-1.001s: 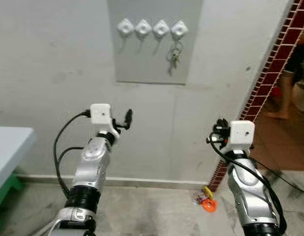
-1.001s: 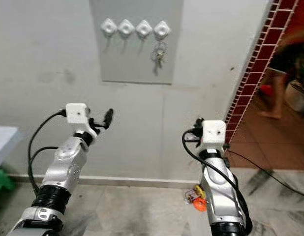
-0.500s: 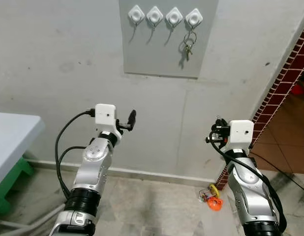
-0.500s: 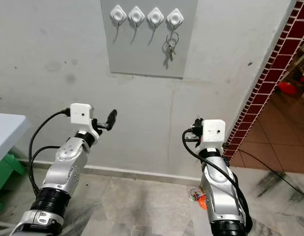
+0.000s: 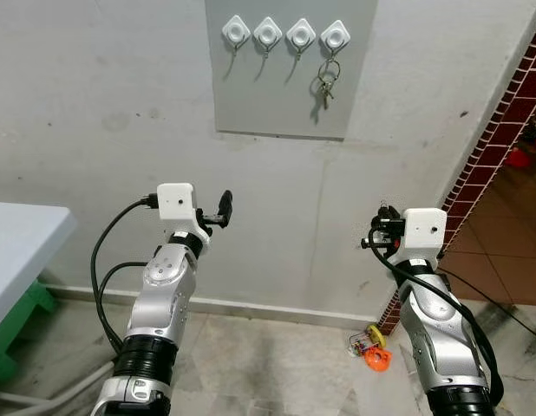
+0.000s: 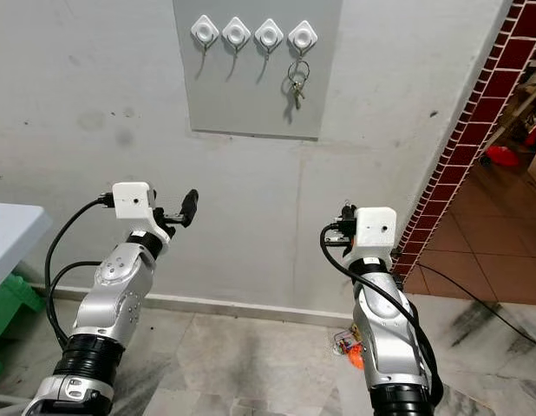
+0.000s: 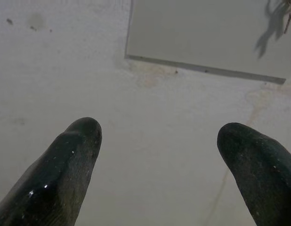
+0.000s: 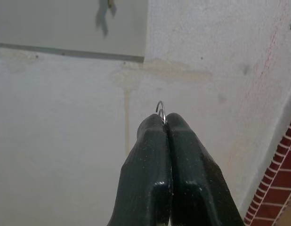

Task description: Hang keys on a hook

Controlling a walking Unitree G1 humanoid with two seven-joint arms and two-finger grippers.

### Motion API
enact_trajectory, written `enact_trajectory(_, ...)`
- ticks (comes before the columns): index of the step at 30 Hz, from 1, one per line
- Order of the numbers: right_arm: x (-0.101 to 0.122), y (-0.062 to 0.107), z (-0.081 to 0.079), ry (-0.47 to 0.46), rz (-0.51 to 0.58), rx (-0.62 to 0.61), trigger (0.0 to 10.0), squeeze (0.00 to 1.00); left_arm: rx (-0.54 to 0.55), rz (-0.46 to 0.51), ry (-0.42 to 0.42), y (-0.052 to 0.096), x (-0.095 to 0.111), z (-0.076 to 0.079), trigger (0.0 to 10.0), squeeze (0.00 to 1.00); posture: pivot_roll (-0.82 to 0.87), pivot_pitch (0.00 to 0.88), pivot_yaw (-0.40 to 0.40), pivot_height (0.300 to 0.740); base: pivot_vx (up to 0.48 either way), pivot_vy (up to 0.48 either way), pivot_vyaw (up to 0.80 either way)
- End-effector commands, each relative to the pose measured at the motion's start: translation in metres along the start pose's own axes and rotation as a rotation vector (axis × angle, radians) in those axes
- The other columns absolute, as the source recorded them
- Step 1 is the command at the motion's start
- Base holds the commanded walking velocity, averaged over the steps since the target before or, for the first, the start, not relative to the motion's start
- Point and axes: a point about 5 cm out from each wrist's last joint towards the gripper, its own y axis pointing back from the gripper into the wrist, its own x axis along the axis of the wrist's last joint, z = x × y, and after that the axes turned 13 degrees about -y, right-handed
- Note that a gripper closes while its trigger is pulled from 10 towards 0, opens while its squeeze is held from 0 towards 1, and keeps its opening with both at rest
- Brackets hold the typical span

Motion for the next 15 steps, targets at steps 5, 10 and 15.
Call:
enact_trajectory(5, 0.0075, -0.0060, -0.0059, -0.002, 0.025, 0.027, 10.0, 0.00, 0.010, 0.017, -0.037, 0.0019, 0.0054, -0.0083, 10.0, 0.00, 0.06, 0.000, 0.007, 0.740, 0.282, 0.000, 0.00)
enact_trajectory(10, 0.0074, -0.0074, -0.0080, -0.002, 0.026, 0.034, 10.0, 0.00, 0.017, 0.017, -0.039, 0.0028, 0.0053, -0.0106, 10.0, 0.00, 0.07, 0.000, 0.005, 0.740, 0.295, 0.000, 0.00)
enact_trajectory(15, 0.0069, -0.0086, -0.0099, -0.001, 0.023, 0.047, 10.0, 0.00, 0.022, 0.017, -0.038, 0.0040, 0.0051, -0.0111, 10.0, 0.00, 0.07, 0.000, -0.002, 0.740, 0.295, 0.000, 0.00)
